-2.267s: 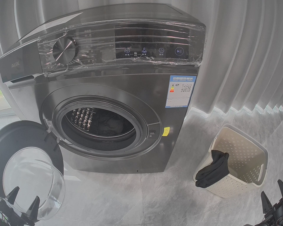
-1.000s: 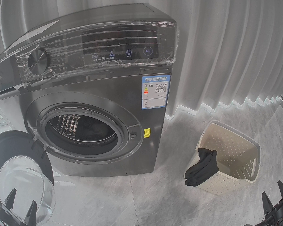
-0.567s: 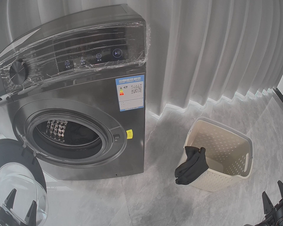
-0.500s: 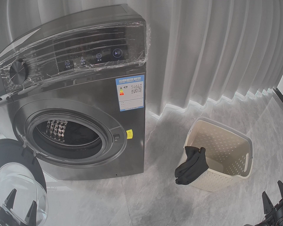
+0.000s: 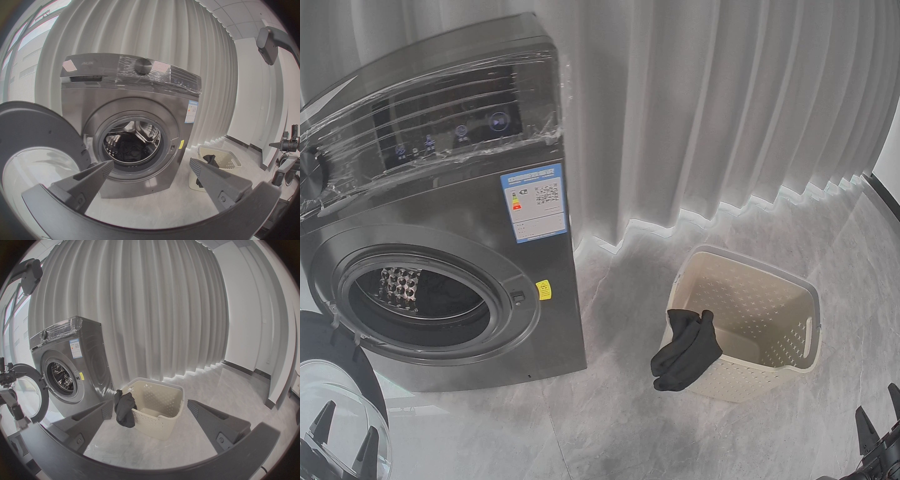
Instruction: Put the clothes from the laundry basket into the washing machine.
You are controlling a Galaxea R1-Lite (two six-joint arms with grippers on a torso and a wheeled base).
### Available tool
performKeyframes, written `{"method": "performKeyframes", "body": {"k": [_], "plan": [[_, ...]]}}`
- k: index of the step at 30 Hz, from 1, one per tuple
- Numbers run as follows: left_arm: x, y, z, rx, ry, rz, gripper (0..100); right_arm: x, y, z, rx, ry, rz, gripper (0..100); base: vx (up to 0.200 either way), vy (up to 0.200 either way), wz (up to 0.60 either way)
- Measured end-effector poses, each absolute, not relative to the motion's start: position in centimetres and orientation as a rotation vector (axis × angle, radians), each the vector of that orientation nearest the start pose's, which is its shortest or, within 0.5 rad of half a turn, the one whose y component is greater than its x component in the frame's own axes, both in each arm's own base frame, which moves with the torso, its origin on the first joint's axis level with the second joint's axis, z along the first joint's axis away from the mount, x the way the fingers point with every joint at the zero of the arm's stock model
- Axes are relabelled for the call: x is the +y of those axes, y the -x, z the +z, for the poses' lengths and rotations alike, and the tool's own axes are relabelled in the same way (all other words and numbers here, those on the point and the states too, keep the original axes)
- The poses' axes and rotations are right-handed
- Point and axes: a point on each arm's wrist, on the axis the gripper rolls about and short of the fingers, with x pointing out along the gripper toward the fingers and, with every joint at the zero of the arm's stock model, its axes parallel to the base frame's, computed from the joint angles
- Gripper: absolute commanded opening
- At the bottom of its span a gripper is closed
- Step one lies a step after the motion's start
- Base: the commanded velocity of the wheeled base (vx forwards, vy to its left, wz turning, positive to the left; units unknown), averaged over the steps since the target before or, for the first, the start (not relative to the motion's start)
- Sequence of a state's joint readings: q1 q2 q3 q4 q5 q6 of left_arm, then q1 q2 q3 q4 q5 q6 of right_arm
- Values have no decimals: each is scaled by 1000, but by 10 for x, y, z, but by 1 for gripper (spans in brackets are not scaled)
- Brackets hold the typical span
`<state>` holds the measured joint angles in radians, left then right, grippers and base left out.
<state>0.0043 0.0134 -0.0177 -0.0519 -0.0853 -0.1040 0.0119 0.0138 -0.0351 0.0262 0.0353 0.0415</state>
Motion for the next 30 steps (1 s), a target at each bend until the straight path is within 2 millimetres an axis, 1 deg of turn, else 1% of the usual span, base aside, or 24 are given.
{"method": "performKeyframes", "body": {"k": [19,21,30], "plan": [[-2,23,86,-51,100,-86,100,1,24,83,7,-42,48,100,0,0,0],[-2,23,86,-51,100,-86,100,1,24,83,7,-42,48,100,0,0,-600],[-2,23,86,-50,99,-86,100,1,24,83,7,-40,50,100,0,0,0]]}}
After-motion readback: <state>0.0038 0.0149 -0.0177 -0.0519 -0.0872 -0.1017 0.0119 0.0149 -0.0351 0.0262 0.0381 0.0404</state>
